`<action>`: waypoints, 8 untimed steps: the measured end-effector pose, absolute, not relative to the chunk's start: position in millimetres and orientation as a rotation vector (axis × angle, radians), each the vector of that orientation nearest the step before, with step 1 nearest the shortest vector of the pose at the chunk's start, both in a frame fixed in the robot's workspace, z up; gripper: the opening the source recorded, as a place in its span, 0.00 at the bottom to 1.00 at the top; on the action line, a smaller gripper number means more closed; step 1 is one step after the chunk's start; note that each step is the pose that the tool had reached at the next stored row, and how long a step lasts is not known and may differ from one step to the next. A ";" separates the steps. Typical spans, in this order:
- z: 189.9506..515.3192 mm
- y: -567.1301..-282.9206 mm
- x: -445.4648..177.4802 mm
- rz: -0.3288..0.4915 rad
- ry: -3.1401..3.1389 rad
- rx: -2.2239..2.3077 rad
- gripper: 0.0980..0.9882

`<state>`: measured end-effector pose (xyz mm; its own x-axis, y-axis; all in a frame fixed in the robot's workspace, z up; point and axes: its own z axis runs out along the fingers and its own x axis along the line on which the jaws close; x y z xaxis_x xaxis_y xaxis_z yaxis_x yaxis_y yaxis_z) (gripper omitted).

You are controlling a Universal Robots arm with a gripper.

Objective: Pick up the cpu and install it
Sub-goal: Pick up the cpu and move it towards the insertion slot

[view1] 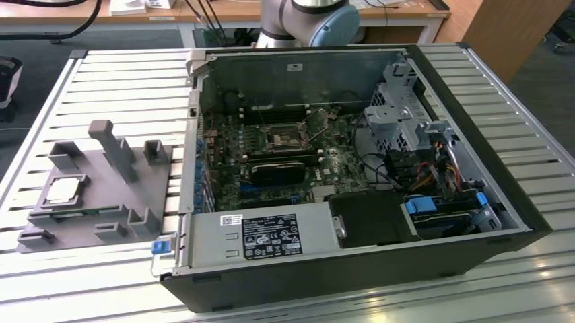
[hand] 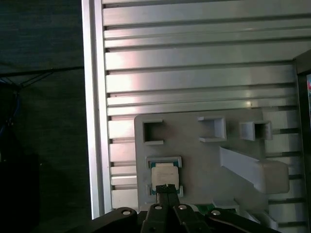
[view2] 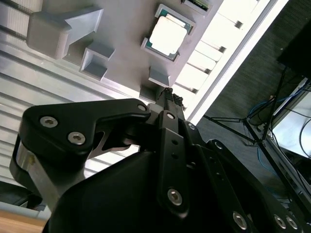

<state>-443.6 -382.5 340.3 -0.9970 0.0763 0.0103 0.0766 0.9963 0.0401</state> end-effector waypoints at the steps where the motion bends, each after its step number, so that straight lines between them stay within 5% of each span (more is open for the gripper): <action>1: 339.5 -382.5 -443.6 -0.063 -3.130 -0.120 0.01; 8: 333.6 -382.5 -443.6 -0.063 -3.130 -0.120 0.01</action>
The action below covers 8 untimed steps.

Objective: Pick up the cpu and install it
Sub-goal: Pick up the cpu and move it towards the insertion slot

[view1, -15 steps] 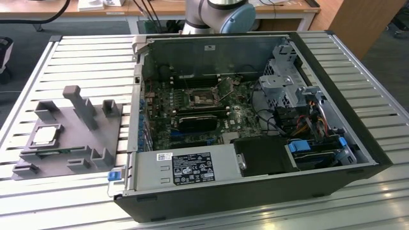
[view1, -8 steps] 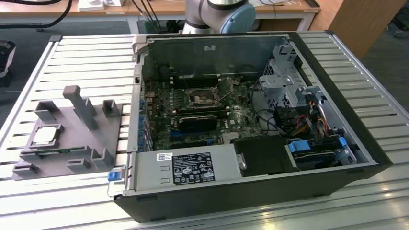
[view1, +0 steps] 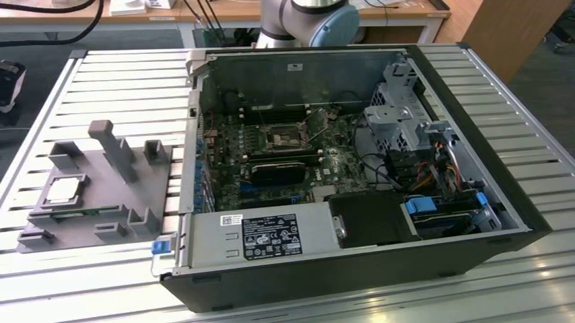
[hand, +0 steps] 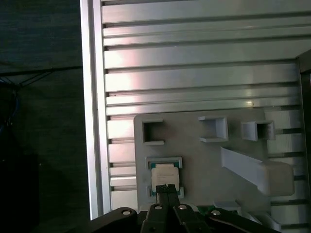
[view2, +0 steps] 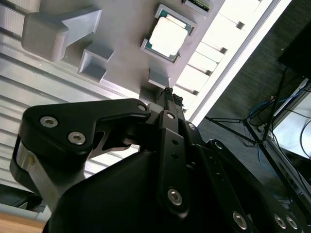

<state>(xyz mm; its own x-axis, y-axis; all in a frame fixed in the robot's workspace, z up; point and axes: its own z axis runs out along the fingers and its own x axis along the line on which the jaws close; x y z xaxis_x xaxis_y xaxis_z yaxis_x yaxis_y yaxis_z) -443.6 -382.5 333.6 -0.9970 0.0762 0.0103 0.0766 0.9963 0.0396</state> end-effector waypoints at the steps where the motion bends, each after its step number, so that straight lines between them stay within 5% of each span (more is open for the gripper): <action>1: 332.9 -382.5 -443.6 -0.063 -3.130 -0.120 0.01; 8: 325.3 -382.5 -443.6 -0.063 -3.130 -0.119 0.01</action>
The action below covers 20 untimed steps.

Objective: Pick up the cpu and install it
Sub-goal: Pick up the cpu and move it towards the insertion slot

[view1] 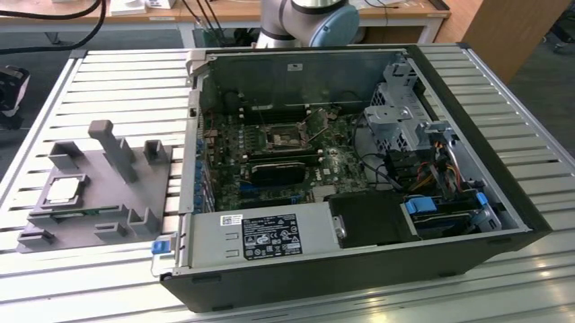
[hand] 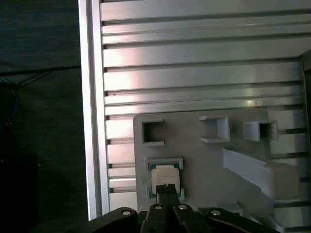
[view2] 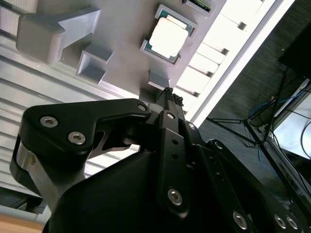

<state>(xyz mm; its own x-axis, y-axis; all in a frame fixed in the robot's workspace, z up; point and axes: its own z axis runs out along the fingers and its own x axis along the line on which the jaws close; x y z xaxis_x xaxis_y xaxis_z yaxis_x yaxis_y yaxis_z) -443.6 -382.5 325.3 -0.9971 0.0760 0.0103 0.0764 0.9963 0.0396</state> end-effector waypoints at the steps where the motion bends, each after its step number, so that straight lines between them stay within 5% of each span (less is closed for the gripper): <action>1: 324.1 -382.5 -443.6 -0.063 -3.130 -0.119 0.01; 17: 306.9 -382.6 -443.6 -0.063 -3.130 -0.119 0.01; 20: 303.3 -382.8 -443.6 -0.063 -3.130 -0.119 0.07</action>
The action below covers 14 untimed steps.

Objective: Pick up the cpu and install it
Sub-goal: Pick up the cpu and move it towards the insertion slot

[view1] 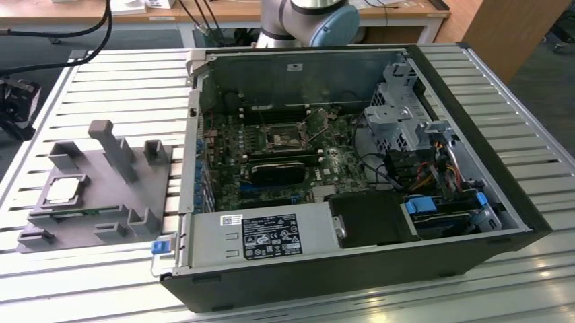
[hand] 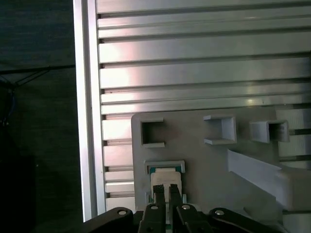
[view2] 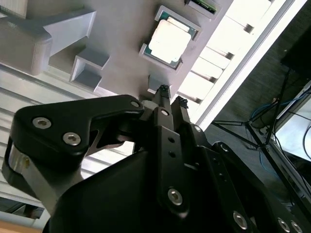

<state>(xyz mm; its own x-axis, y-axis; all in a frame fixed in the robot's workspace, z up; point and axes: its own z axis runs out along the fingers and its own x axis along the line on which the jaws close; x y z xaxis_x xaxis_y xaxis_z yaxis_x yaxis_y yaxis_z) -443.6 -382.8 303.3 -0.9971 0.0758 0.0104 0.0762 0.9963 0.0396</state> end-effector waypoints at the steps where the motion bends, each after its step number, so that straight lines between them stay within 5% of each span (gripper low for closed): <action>1: 302.2 -382.8 -443.6 -0.063 -3.130 -0.119 0.07; 4: 298.7 -382.9 -443.6 -0.063 -3.130 -0.119 0.28; 14: 286.0 -383.2 -443.6 -0.063 -3.130 -0.119 0.62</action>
<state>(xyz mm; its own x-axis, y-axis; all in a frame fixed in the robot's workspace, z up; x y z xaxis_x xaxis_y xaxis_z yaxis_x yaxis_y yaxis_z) -443.6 -383.2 286.0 -0.9971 0.0758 0.0103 0.0761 0.9963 0.0396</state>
